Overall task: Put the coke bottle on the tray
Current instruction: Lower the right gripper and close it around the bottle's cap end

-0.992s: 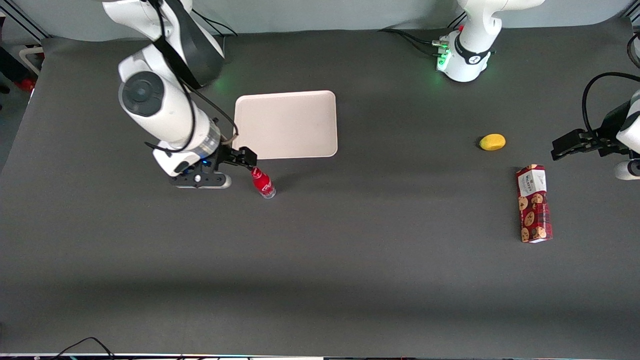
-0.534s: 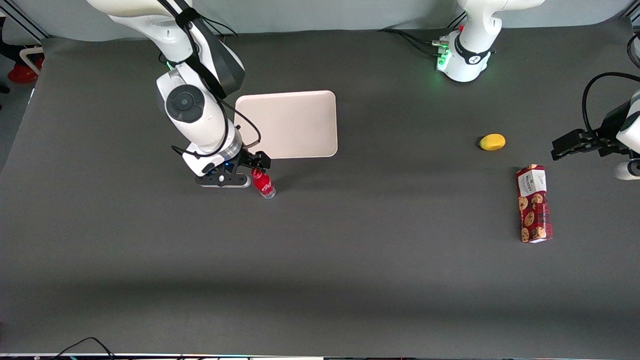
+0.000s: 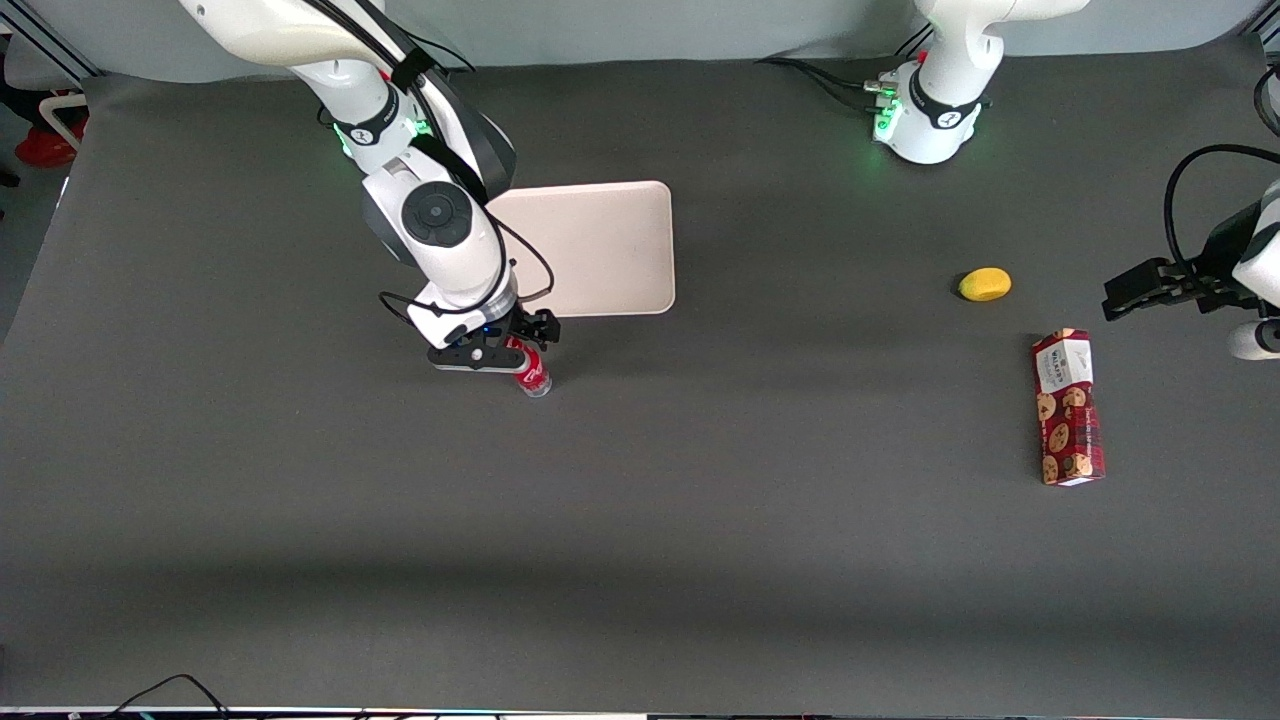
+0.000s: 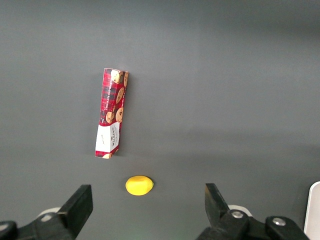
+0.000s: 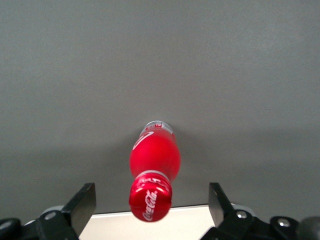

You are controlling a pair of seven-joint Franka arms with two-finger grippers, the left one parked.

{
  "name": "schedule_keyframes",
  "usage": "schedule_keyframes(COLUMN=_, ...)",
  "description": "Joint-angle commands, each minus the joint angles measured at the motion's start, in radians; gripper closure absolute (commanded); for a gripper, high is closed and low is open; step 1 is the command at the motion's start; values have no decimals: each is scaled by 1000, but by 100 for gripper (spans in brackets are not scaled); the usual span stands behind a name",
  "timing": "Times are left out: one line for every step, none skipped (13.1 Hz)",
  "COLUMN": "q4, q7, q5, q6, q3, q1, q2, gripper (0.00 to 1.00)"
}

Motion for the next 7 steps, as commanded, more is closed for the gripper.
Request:
schedule_keyframes(q4=-1, q7=39, q5=-33, q6=31, q3=4, q1=2, q2=10, gripper=0)
schedule_keyframes(q4=-1, q7=39, q5=-36, q6=32, q3=4, q1=2, q2=10, gripper=0)
schedule_keyframes(q4=-1, q7=39, q5=-58, q6=32, q3=4, q1=2, q2=12, gripper=2)
schedule_keyframes(q4=-1, q7=39, q5=-65, q6=32, q3=4, q1=1, q2=13, gripper=5)
schedule_keyframes(q4=-2, q7=39, q5=-67, q6=37, q3=4, q1=1, q2=16, gripper=6)
schedule_keyframes(q4=-2, q7=39, q5=-67, q6=41, q3=4, q1=1, q2=19, gripper=8)
schedule_keyframes(q4=-4, q7=39, q5=-67, q6=45, q3=4, q1=1, q2=21, gripper=10)
